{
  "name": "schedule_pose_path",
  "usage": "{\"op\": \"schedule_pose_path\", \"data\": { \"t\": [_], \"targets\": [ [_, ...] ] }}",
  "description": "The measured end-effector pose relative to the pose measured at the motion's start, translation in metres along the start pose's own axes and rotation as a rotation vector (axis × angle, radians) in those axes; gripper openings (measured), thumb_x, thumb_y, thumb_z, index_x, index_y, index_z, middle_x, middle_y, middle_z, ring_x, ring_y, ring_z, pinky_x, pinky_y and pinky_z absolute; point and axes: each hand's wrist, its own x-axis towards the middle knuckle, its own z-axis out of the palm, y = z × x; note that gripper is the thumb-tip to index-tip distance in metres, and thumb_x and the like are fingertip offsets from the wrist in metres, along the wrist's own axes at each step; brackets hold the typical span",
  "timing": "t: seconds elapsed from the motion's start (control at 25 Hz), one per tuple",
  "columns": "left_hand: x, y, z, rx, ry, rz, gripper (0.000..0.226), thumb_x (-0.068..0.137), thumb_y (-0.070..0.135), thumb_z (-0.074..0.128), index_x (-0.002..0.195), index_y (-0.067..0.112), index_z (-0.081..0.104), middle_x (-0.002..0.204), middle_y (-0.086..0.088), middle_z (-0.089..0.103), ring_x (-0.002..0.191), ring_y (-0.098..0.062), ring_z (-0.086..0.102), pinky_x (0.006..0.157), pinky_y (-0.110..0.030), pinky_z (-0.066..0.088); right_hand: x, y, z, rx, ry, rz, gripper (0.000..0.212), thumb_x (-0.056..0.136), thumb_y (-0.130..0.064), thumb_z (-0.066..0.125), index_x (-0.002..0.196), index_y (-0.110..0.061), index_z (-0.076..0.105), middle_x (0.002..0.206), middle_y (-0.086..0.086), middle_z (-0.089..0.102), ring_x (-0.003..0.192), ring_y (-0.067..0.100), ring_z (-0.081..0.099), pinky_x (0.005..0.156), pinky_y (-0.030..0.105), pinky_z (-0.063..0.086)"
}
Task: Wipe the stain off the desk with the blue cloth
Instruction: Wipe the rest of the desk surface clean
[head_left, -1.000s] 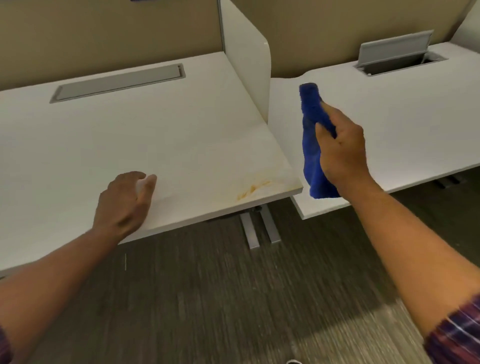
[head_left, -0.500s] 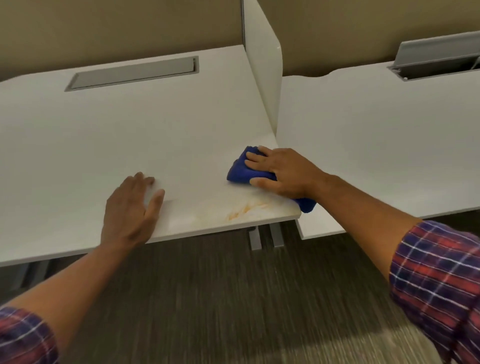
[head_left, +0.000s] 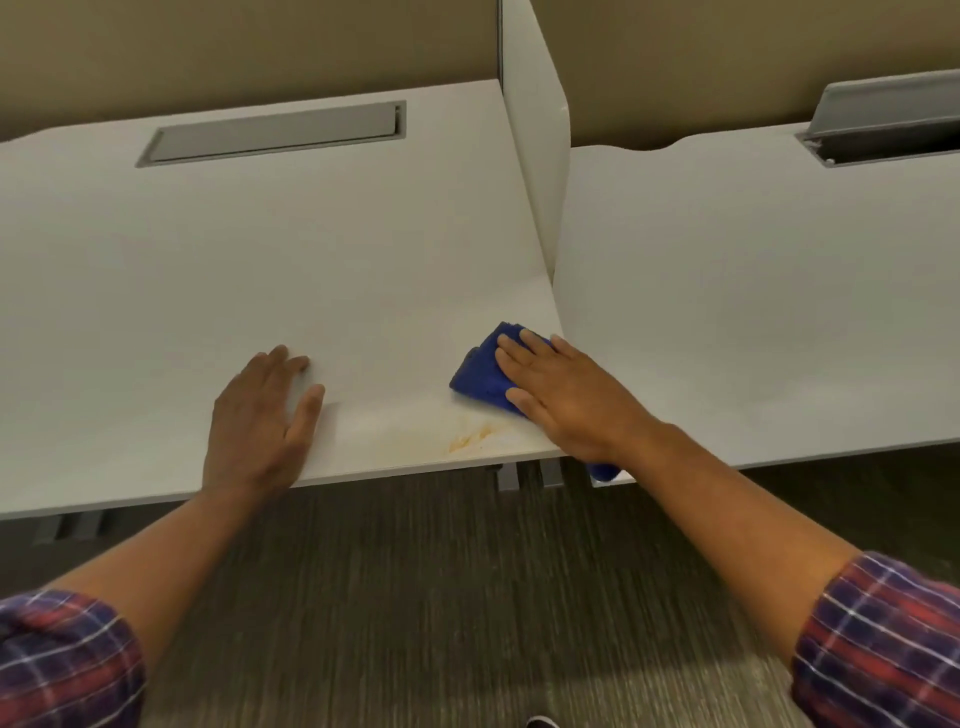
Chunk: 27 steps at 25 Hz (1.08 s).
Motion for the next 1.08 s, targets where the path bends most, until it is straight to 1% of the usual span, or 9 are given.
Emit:
{"op": "schedule_pose_path", "data": {
  "t": [0.16,0.4,0.64,0.76,0.84,0.88,0.92,1.0,1.08],
  "targets": [
    [0.002,-0.001,0.001,0.007,0.005,0.009,0.067,0.102,0.056,0.033,0.147,0.012,0.056,0.161,-0.015,0.049,0.153,-0.034,0.040,0.127,-0.050,0.029,0.029,0.003,-0.006,-0.013,0.019,0.061,0.061,0.111,-0.044,0.020,0.164,-0.015,0.013,0.174,0.002,0.009,0.161,0.020,0.003,0.130,0.039,0.002],
    [0.001,0.002,-0.001,-0.001,0.003,-0.002,0.065,0.101,0.056,0.036,0.147,0.013,0.055,0.162,-0.015,0.047,0.154,-0.035,0.038,0.126,-0.050,0.028,0.002,-0.043,0.018,-0.074,0.094,0.190,0.074,0.107,-0.054,0.008,0.163,-0.006,0.013,0.173,0.014,0.013,0.160,0.030,0.008,0.130,0.044,0.007],
    [0.001,0.001,-0.001,-0.011,-0.029,-0.035,0.067,0.101,0.058,0.033,0.152,0.018,0.049,0.167,-0.011,0.040,0.157,-0.032,0.032,0.128,-0.051,0.023,0.028,-0.125,0.042,0.016,0.172,0.208,0.066,0.108,-0.043,0.025,0.161,-0.004,0.018,0.171,0.019,0.017,0.159,0.035,0.012,0.129,0.049,0.009],
    [0.001,-0.001,0.000,-0.018,-0.037,-0.044,0.066,0.103,0.055,0.028,0.155,0.019,0.045,0.169,-0.010,0.037,0.159,-0.031,0.030,0.129,-0.050,0.021,0.044,-0.146,0.046,0.078,0.166,0.133,0.060,0.108,-0.027,0.037,0.162,-0.008,0.017,0.172,0.015,0.018,0.159,0.032,0.013,0.129,0.045,0.008],
    [0.000,-0.003,-0.001,-0.022,-0.047,-0.031,0.065,0.104,0.053,0.026,0.157,0.020,0.044,0.170,-0.009,0.035,0.159,-0.029,0.028,0.129,-0.049,0.019,0.040,-0.140,0.033,0.331,0.218,0.132,0.054,0.107,-0.018,0.040,0.159,-0.014,0.028,0.158,0.015,0.045,0.148,0.030,0.041,0.124,0.043,0.031],
    [0.000,-0.004,-0.002,-0.026,-0.051,-0.026,0.064,0.104,0.052,0.026,0.157,0.020,0.043,0.170,-0.009,0.035,0.160,-0.029,0.027,0.129,-0.048,0.018,0.036,-0.133,0.023,0.502,0.284,0.189,0.050,0.106,-0.021,0.039,0.156,-0.021,0.033,0.140,0.008,0.060,0.132,0.018,0.057,0.112,0.034,0.046],
    [-0.001,-0.004,-0.002,-0.030,-0.051,-0.024,0.063,0.104,0.051,0.026,0.156,0.020,0.044,0.170,-0.009,0.035,0.160,-0.029,0.027,0.129,-0.049,0.019,0.030,-0.122,0.012,0.646,0.377,0.261,0.050,0.105,-0.027,0.038,0.154,-0.029,0.034,0.126,-0.003,0.063,0.118,0.004,0.061,0.100,0.018,0.048],
    [-0.001,-0.004,-0.004,-0.030,-0.046,-0.019,0.060,0.105,0.048,0.028,0.154,0.018,0.047,0.169,-0.011,0.037,0.159,-0.032,0.028,0.129,-0.051,0.021,0.022,-0.097,-0.004,0.700,0.573,0.364,0.052,0.105,-0.031,0.037,0.157,-0.031,0.033,0.133,-0.011,0.058,0.118,-0.010,0.052,0.097,0.000,0.036],
    [-0.002,-0.003,-0.005,-0.022,-0.048,-0.020,0.059,0.105,0.047,0.029,0.152,0.017,0.049,0.168,-0.012,0.038,0.158,-0.033,0.029,0.129,-0.052,0.022,0.021,-0.079,-0.008,0.617,0.592,0.370,0.054,0.107,-0.030,0.040,0.160,-0.025,0.030,0.153,-0.003,0.051,0.134,0.002,0.047,0.108,0.009,0.034]
  ]
}}
